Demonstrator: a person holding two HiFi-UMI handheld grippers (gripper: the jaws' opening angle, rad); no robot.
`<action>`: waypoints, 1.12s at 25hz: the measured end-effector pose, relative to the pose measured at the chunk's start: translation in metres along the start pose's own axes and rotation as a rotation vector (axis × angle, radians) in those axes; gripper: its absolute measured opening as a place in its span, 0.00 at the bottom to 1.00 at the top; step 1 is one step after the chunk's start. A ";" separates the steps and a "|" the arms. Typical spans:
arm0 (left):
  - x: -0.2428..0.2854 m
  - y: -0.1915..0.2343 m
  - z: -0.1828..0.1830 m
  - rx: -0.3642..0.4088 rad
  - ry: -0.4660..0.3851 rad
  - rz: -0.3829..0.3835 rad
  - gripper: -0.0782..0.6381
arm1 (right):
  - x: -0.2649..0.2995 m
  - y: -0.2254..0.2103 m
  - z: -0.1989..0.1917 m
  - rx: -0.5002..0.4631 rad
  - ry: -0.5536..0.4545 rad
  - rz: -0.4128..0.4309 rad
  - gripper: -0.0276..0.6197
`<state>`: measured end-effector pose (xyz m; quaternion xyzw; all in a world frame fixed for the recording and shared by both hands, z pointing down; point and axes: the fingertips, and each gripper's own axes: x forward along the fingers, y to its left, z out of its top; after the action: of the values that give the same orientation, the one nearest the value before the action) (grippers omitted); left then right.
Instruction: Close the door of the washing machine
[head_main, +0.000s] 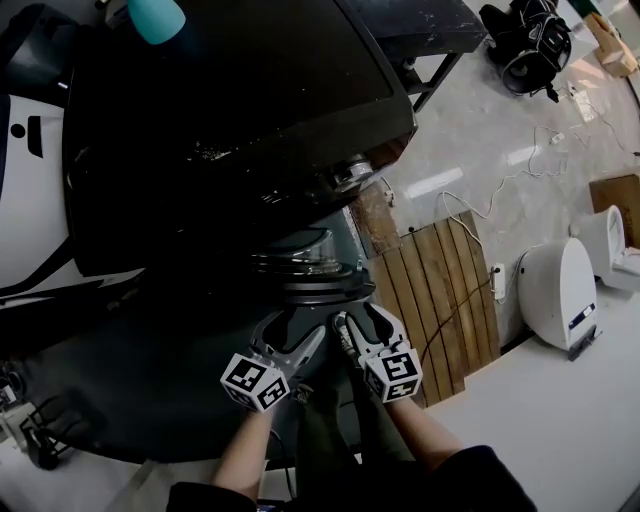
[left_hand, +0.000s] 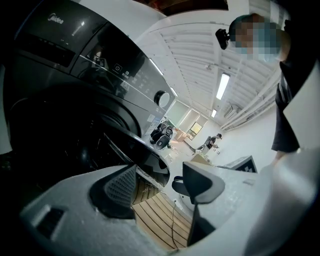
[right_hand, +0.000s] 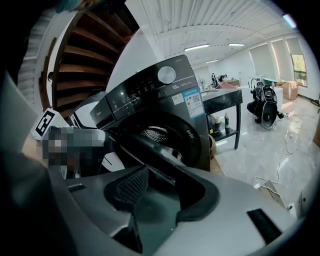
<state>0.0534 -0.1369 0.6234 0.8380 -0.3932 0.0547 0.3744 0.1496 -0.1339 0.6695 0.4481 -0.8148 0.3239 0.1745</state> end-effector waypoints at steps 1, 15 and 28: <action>0.002 0.001 0.002 -0.004 -0.004 0.003 0.52 | 0.005 -0.003 0.001 0.012 -0.006 -0.003 0.31; 0.030 0.019 0.035 0.052 -0.085 0.025 0.52 | 0.059 -0.042 0.033 0.108 -0.124 -0.031 0.30; -0.010 0.077 0.069 0.253 -0.190 0.363 0.26 | 0.087 -0.055 0.060 0.136 -0.175 -0.034 0.28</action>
<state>-0.0215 -0.2089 0.6150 0.7952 -0.5608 0.0909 0.2119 0.1494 -0.2503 0.6959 0.4992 -0.7955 0.3348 0.0772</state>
